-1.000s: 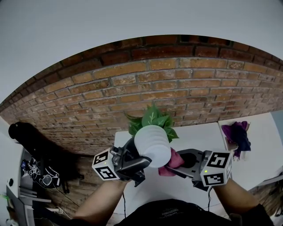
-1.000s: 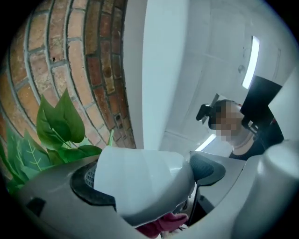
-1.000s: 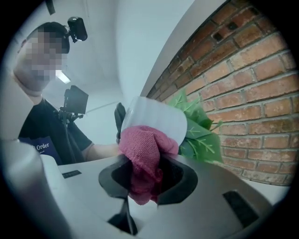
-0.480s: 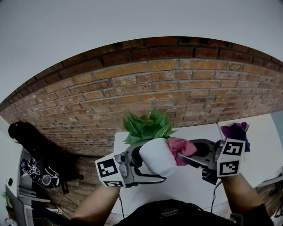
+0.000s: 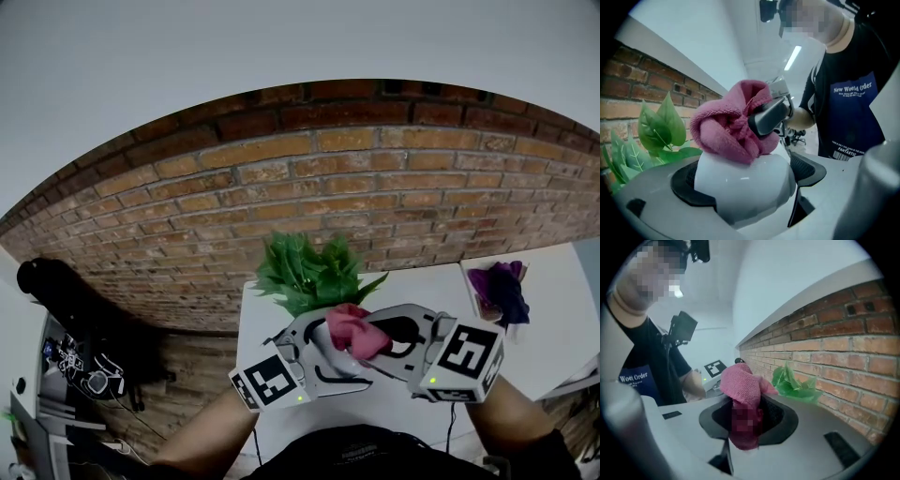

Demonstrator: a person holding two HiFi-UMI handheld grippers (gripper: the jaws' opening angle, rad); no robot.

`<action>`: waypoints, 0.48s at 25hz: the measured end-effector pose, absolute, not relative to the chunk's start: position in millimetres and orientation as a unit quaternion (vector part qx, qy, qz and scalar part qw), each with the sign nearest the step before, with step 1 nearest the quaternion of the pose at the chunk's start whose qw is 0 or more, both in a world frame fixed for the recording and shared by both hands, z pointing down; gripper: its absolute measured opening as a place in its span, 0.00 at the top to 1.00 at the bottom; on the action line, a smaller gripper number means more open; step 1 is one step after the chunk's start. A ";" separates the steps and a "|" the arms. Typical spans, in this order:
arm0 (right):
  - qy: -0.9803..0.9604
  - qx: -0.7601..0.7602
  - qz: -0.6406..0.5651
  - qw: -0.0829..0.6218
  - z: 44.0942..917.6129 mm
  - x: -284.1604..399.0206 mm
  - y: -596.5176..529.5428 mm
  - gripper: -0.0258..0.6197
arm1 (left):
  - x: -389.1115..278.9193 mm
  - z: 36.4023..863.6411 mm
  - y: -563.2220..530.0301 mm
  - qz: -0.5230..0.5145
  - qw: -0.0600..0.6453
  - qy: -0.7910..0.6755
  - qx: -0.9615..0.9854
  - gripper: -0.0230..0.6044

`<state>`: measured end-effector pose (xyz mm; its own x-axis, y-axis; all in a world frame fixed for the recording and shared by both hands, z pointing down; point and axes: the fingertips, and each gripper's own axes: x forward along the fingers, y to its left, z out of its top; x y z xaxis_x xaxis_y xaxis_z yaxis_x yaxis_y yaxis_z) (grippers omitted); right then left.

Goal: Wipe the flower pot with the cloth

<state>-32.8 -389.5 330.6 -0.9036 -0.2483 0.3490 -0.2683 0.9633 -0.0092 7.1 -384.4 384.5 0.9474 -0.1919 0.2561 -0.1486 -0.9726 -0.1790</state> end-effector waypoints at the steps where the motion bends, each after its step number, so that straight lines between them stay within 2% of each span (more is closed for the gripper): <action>1: -0.971 0.127 0.005 0.201 333.8 -38.9 -383.7 0.81 | 8.8 388.0 -385.1 -0.153 0.088 0.091 -0.980 0.14; 4: -0.961 0.108 -0.048 0.251 342.4 -55.3 -367.9 0.81 | 10.8 393.1 -386.8 -0.177 0.101 0.102 -0.974 0.14; 7: -0.959 0.084 -0.066 0.261 349.9 -66.8 -355.8 0.81 | 10.7 394.8 -386.2 -0.186 0.110 0.107 -0.970 0.14; 9: -0.961 0.080 -0.073 0.256 346.5 -66.7 -356.9 0.81 | 9.0 393.1 -385.9 -0.179 0.107 0.108 -0.972 0.14; 12: -0.971 0.101 -0.055 0.208 326.8 -58.8 -369.7 0.81 | 3.1 379.0 -383.6 -0.127 0.074 0.101 -0.984 0.14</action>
<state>-58.8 -369.7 326.8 -0.8933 -0.2186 0.3926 -0.1731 0.9737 0.1483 3.1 -383.6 379.0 0.9476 -0.2172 0.2341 -0.1798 -0.9687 -0.1711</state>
